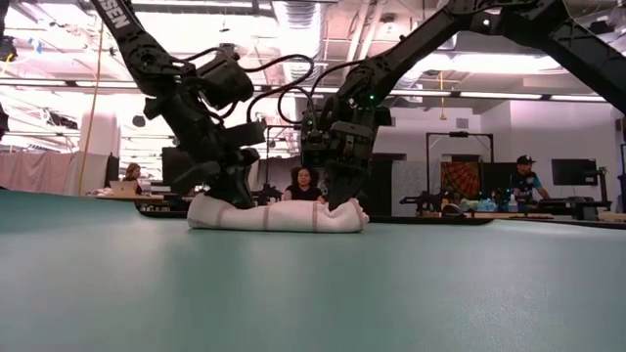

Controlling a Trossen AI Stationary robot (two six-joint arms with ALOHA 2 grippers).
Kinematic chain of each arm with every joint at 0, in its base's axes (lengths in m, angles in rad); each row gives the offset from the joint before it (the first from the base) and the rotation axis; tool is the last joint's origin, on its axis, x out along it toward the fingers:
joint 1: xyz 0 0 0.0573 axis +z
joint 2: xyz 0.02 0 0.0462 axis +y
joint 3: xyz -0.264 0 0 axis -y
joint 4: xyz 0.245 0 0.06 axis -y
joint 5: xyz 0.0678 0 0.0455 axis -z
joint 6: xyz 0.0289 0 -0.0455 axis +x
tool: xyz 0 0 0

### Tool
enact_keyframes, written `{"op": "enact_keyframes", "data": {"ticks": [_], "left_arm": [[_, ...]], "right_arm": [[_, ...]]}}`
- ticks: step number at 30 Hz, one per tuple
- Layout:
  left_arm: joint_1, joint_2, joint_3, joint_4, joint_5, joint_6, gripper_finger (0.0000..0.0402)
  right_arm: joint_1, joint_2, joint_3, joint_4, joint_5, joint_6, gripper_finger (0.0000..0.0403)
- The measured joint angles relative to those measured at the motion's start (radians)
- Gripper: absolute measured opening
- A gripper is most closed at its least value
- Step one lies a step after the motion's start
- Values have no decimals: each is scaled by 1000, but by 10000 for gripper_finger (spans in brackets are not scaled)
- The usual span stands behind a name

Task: Roll towel
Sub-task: Roll the white towel

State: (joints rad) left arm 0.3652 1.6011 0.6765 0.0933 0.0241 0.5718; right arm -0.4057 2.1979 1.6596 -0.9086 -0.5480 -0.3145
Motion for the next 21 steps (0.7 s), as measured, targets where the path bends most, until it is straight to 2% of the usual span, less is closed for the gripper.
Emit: {"op": "enact_keyframes", "data": {"ticks": [9,17,19,21], "left_arm": [[70,3,-8,-44,33,-18,0],[91,1,-66,31,47,-34,0],[91,1,-83,57,47,-35,0],[93,1,-88,59,47,-36,0]], "right_arm": [[-22,-37,0,25,12,-42,119],[-77,-101,0,110,11,-53,136],[-89,-111,0,140,-31,-53,135],[-89,-122,-4,187,-162,-66,131]]}}
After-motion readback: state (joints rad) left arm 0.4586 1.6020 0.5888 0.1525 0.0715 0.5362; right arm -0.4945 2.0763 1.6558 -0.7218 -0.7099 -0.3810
